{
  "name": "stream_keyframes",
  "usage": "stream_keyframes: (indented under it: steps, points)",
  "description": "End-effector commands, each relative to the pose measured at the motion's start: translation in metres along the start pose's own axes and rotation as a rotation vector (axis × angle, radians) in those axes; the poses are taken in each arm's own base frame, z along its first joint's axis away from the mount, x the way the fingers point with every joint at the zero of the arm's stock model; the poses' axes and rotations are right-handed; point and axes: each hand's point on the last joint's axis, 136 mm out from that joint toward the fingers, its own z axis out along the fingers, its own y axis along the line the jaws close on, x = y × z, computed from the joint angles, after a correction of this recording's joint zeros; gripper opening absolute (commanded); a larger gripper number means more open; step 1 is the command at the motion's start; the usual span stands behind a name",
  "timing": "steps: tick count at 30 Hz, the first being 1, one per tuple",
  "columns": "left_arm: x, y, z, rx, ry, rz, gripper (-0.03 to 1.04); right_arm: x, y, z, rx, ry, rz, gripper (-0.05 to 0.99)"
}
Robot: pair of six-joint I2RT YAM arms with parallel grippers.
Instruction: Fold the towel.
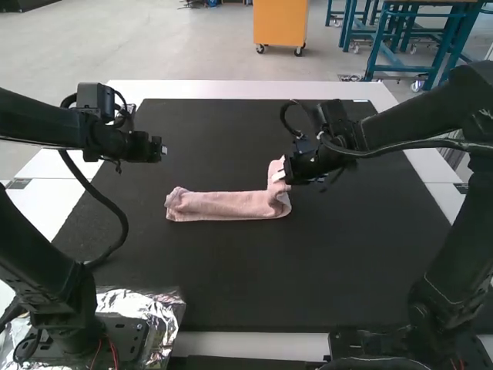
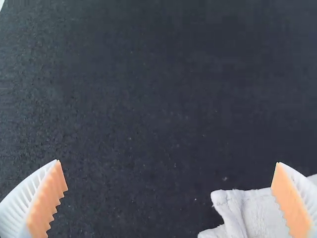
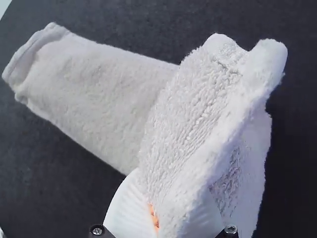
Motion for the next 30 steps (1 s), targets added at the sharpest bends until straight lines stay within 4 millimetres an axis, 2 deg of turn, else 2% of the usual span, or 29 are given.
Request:
stream_keyframes:
  steps: [1, 7, 15, 22, 30]
  points:
    - [-0.019, 0.019, -0.008, -0.053, -0.056, -0.019, 0.97, -0.010, 0.029, 0.017, -0.058, 0.001, -0.018, -0.02]
    - [-0.010, 0.046, -0.012, -0.105, -0.048, -0.050, 0.97, -0.015, 0.066, 0.047, -0.112, 0.024, -0.086, -0.02]
    - [-0.006, 0.067, -0.016, -0.143, -0.056, -0.072, 0.97, -0.016, 0.098, 0.091, -0.161, 0.057, -0.148, -0.02]
    - [-0.005, 0.068, -0.015, -0.143, -0.068, -0.060, 0.97, -0.018, 0.123, 0.120, -0.197, 0.073, -0.189, -0.02]
    - [-0.002, 0.067, -0.014, -0.138, -0.065, -0.059, 0.97, -0.024, 0.142, 0.142, -0.225, 0.069, -0.220, -0.02]
